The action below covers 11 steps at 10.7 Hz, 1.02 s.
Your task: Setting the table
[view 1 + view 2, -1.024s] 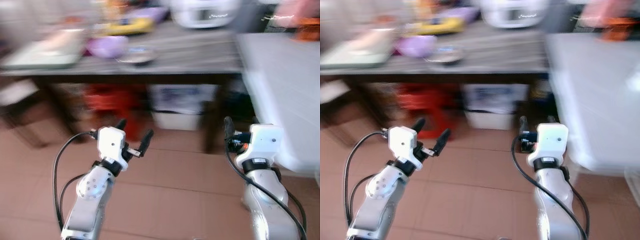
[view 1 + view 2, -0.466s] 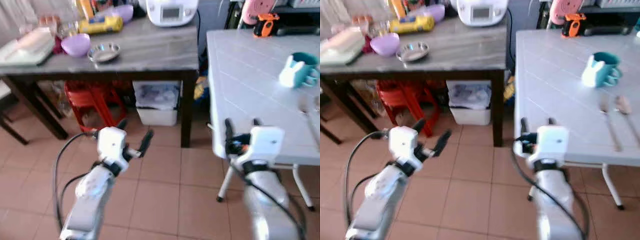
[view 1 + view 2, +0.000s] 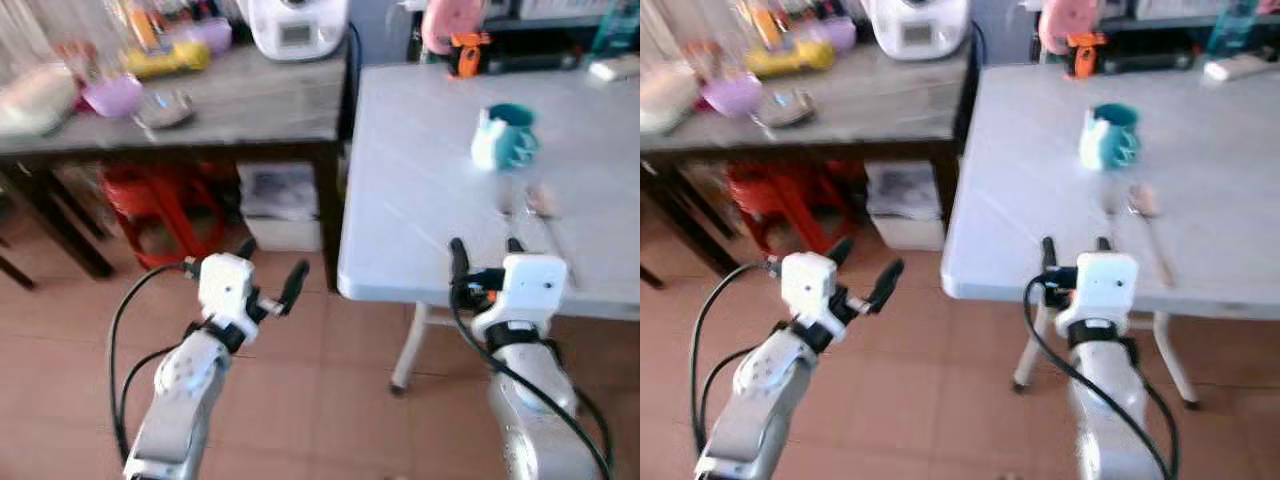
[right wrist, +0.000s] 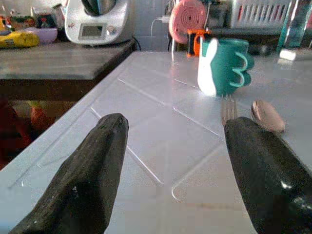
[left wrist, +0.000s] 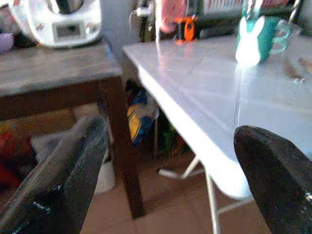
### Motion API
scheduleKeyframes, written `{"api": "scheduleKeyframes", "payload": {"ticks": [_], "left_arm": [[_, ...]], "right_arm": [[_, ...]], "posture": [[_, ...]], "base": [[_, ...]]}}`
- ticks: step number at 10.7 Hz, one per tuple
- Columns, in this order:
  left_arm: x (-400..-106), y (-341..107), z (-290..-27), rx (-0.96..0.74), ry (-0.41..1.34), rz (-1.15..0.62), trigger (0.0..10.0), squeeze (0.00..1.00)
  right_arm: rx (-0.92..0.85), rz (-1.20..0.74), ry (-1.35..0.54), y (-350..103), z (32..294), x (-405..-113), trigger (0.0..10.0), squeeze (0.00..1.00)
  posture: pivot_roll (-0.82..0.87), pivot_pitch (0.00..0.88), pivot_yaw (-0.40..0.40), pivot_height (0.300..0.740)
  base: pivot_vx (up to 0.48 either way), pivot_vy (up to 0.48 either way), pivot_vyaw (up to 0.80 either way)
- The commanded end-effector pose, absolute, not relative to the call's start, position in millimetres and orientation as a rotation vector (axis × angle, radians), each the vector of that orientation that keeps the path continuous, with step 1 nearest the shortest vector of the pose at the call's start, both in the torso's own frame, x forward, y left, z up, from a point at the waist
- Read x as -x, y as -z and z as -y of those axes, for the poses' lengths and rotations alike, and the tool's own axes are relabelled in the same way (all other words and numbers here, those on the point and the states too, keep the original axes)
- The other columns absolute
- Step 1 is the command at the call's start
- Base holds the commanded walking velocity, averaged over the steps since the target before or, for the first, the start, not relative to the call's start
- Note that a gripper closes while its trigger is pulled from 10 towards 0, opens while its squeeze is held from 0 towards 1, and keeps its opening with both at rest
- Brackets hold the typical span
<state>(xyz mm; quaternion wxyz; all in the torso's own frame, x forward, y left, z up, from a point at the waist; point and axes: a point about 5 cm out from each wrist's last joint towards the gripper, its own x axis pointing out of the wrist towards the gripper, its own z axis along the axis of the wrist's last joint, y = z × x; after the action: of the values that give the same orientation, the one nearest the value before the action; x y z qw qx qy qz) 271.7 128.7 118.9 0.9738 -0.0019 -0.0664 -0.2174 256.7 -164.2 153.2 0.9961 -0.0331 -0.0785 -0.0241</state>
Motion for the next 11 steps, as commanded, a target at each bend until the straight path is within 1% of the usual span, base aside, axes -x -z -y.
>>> {"api": "scheduleKeyframes", "payload": {"ticks": [1, 3, 11], "left_arm": [[-272.4, -120.0, -132.7, 0.001, 0.421, 0.136, 10.0, 0.0], [-272.4, -120.0, -132.7, 0.001, 0.421, 0.136, 10.0, 0.0], [-270.7, -117.6, -129.7, 0.014, 0.431, 0.136, 10.0, 0.0]], "right_arm": [[0.066, 0.163, 0.029, -155.1, 160.6, -257.1, 10.0, 0.0], [0.066, 0.163, 0.029, -155.1, 160.6, -257.1, 10.0, 0.0], [0.076, 0.16, 0.036, -155.1, 161.0, -258.6, 10.0, 0.0]], "posture": [[-0.09, 0.099, 0.137, 0.74], [-0.09, 0.099, 0.137, 0.74], [-0.09, 0.105, 0.135, 0.74]], "base": [[0.0, -0.33, 0.0], [0.0, -0.33, 0.0], [0.0, 0.0, 0.0]]}}
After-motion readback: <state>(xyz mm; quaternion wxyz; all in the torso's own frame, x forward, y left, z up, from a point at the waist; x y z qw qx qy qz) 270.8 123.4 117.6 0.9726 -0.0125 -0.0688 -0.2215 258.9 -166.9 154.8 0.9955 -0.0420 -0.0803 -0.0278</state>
